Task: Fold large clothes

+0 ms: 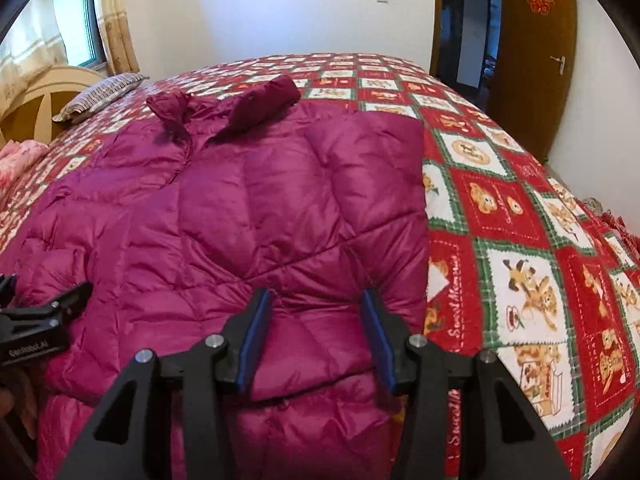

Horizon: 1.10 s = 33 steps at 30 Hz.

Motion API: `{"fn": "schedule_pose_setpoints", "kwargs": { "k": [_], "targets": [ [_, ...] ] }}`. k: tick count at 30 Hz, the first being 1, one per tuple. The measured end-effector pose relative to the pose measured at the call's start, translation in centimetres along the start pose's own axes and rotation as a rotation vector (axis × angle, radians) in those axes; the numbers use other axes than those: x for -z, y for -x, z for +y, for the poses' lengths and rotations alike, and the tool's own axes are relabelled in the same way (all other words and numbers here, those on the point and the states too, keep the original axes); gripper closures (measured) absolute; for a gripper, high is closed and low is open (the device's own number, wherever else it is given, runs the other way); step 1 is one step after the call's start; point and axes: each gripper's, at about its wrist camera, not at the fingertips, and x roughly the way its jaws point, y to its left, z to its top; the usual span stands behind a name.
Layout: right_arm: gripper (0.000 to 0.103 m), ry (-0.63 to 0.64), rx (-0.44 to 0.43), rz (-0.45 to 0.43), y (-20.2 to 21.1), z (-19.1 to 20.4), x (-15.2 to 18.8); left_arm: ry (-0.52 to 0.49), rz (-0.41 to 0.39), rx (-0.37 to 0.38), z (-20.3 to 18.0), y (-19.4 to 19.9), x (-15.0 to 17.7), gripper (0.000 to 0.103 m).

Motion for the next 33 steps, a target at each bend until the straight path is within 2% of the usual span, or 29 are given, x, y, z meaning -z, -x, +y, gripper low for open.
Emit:
{"fn": "schedule_pose_setpoints", "kwargs": {
  "k": [33],
  "targets": [
    [0.051,0.045,0.060,0.000,-0.37,0.96,0.16,0.000,0.000,0.000,-0.08,-0.02,0.10,0.001]
  ]
}}
